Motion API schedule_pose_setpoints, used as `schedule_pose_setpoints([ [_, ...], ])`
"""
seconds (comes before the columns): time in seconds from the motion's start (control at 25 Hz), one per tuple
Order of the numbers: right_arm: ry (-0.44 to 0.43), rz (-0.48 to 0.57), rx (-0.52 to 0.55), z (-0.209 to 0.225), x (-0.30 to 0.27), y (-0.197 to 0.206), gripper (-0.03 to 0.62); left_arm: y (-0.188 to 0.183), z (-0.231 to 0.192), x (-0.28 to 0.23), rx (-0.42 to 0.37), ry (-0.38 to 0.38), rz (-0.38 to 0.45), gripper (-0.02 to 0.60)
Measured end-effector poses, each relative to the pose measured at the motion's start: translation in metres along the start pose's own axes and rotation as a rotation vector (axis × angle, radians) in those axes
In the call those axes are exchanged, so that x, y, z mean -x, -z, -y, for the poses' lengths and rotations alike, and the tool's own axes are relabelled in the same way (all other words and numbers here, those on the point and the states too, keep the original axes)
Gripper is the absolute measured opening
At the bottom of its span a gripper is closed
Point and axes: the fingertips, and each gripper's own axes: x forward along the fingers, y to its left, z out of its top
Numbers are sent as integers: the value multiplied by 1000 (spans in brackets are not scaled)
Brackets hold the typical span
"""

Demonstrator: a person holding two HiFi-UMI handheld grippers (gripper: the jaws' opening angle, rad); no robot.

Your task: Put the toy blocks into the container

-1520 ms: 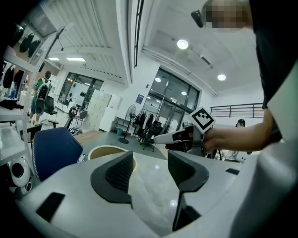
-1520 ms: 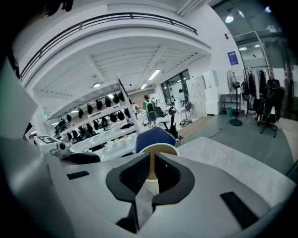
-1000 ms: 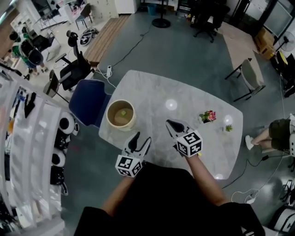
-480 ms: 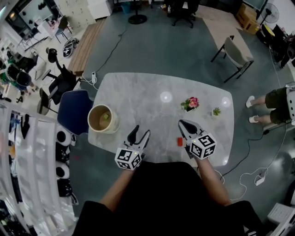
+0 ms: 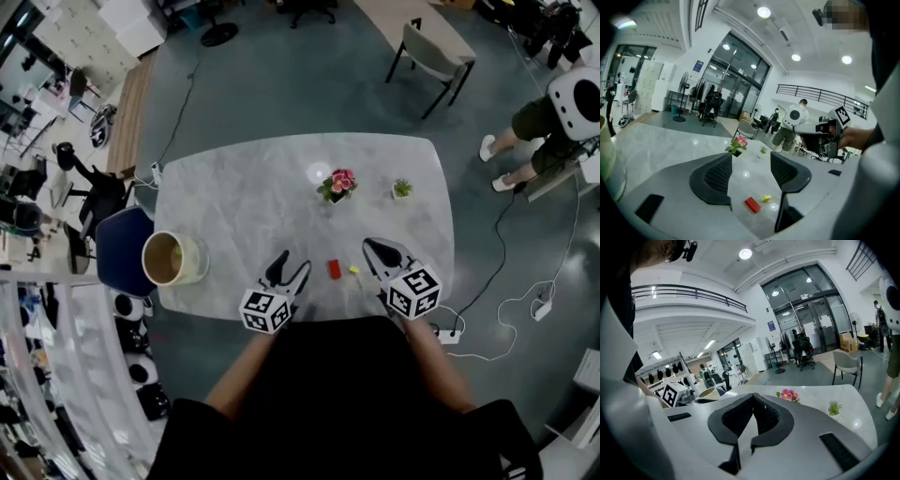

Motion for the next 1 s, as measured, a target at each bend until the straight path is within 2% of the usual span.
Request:
schedule_pose_setpoints([
  [0.24,58,-21,-62,54,43,32,0,63,48,-62,-27,72,-164,235],
  [0.48,96,-34,-105,88,74,61,0,124,82,-103,-3,147,-313,238],
  [0.84,130,-52,-147,117,101,91,0,182,97,-134,2,174,-489,239],
  [1.0,149,-55,-160,127,110,98,0,199,90,-147,6,129,-557,239],
])
